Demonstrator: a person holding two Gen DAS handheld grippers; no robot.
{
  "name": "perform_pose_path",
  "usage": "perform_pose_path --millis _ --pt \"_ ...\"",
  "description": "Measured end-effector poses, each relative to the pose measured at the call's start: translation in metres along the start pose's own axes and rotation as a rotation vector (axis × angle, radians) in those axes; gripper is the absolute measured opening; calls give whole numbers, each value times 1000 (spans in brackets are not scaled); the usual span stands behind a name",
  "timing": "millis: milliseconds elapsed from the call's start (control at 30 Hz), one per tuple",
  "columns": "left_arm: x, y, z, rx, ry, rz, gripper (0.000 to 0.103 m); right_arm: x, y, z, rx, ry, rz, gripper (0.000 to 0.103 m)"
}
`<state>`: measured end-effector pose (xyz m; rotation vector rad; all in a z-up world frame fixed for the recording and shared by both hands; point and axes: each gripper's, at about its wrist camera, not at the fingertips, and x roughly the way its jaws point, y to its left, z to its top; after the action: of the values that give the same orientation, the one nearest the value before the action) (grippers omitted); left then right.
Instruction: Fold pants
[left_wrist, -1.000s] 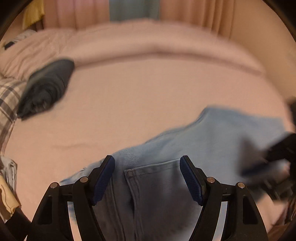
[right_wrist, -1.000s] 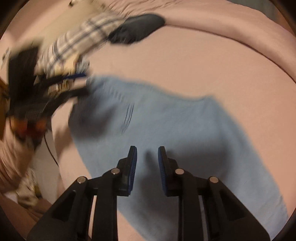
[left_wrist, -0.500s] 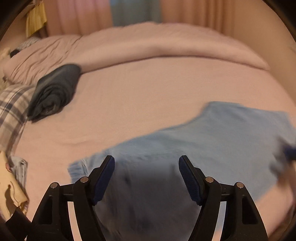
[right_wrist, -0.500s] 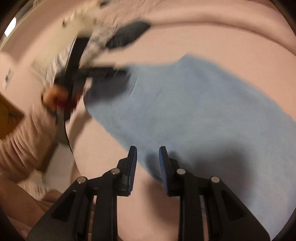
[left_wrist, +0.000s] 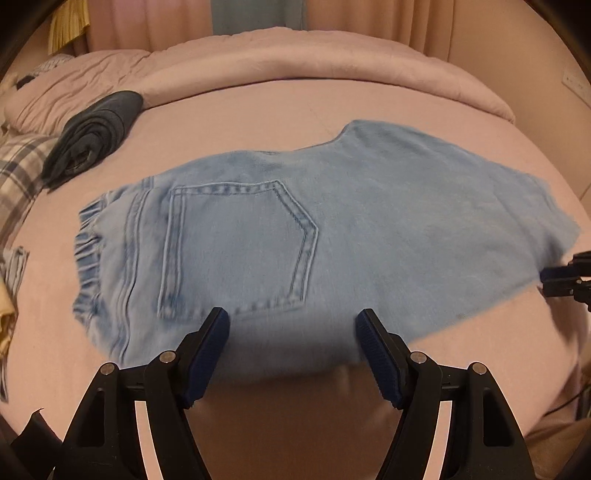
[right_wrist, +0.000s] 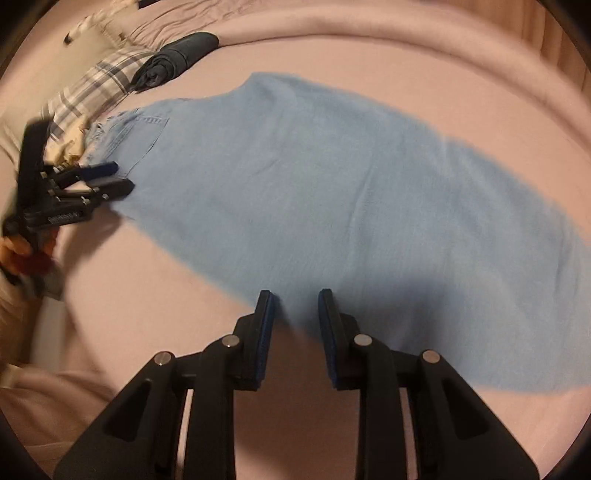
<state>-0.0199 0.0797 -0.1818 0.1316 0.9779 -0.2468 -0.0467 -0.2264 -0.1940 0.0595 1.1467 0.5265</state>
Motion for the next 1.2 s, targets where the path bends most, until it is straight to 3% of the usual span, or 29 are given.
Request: perform_pose_path --millis 67,100,200,267,433,567,667,800,900,1000,1067,1100,1200 --pt "-14 1 -1 -9 -14 -8 72 -8 -11 -5 28 -1 23 21" --pt "-17 0 2 -17 -29 -22 72 -16 -20 -9 58 -39 23 27" --pt "-32 -19 7 -12 -95 -104 72 -43 -56 -30 222 -156 82 26" --pt "-32 -45 16 49 -123 -148 72 -52 -76 -45 310 -209 96 26" --pt "-7 -110 42 168 -90 -218 72 -68 -107 -61 415 -309 2 26" --pt "10 -152 55 197 -50 -310 72 -71 -106 -60 484 -349 52 26" --pt "24 -175 42 278 -10 -281 72 -70 -108 -72 506 -329 119 26" --pt "50 -189 26 389 65 -179 69 -53 -104 -78 541 -325 166 26" --pt "47 -185 28 357 54 -212 56 -48 -102 -77 536 -337 232 26" --pt "44 -183 31 345 44 -246 37 -44 -101 -71 542 -326 242 26" --pt "45 -180 30 348 49 -247 8 -41 -103 -69 569 -320 260 18" --pt "48 -179 31 345 54 -254 8 -39 -105 -68 576 -309 250 6" --pt "44 -176 29 339 49 -263 6 -33 -106 -70 582 -289 231 2"
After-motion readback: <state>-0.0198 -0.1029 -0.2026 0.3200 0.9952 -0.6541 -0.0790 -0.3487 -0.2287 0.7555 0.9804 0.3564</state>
